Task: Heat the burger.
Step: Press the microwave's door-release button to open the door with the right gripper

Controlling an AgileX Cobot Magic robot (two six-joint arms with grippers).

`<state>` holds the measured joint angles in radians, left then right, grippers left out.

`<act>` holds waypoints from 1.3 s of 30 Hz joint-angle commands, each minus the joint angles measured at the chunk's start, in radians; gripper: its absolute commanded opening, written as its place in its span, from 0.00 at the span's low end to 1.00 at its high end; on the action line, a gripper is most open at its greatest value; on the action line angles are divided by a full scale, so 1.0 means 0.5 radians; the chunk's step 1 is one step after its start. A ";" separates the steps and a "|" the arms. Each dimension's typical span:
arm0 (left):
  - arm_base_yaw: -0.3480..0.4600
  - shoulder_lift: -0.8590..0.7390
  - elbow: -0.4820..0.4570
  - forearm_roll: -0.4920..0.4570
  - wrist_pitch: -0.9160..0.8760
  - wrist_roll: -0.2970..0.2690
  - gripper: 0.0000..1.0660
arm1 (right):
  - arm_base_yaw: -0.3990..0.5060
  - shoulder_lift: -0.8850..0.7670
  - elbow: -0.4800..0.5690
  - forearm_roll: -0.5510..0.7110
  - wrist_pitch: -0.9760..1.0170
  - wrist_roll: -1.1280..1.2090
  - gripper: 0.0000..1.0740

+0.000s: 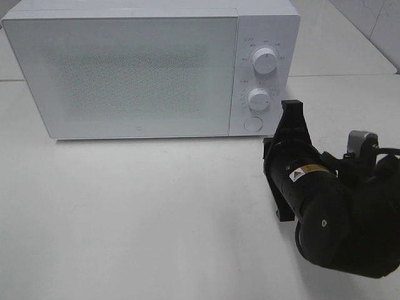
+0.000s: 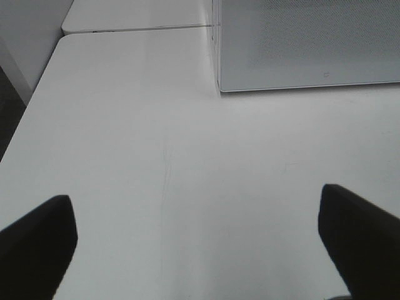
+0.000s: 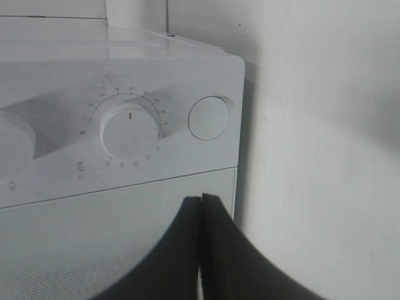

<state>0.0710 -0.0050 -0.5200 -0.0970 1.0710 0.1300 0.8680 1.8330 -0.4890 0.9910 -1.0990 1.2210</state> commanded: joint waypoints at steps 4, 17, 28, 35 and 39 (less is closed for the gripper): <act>0.004 -0.038 0.004 -0.004 0.002 -0.008 0.92 | -0.186 0.100 -0.122 -0.310 0.078 0.072 0.00; 0.004 -0.038 0.004 -0.004 0.002 -0.008 0.92 | -0.440 0.320 -0.386 -0.492 0.288 0.162 0.00; 0.004 -0.038 0.004 -0.004 0.002 -0.008 0.92 | -0.552 0.506 -0.656 -0.546 0.426 0.154 0.00; 0.004 -0.038 0.004 -0.004 0.002 -0.008 0.92 | -0.620 0.576 -0.770 -0.540 0.460 0.102 0.00; 0.004 -0.038 0.004 -0.004 0.002 -0.008 0.92 | -0.620 0.620 -0.824 -0.530 0.450 0.102 0.00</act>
<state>0.0710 -0.0050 -0.5200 -0.0970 1.0710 0.1300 0.5630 2.1330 -0.8740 0.7350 -0.8680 1.2910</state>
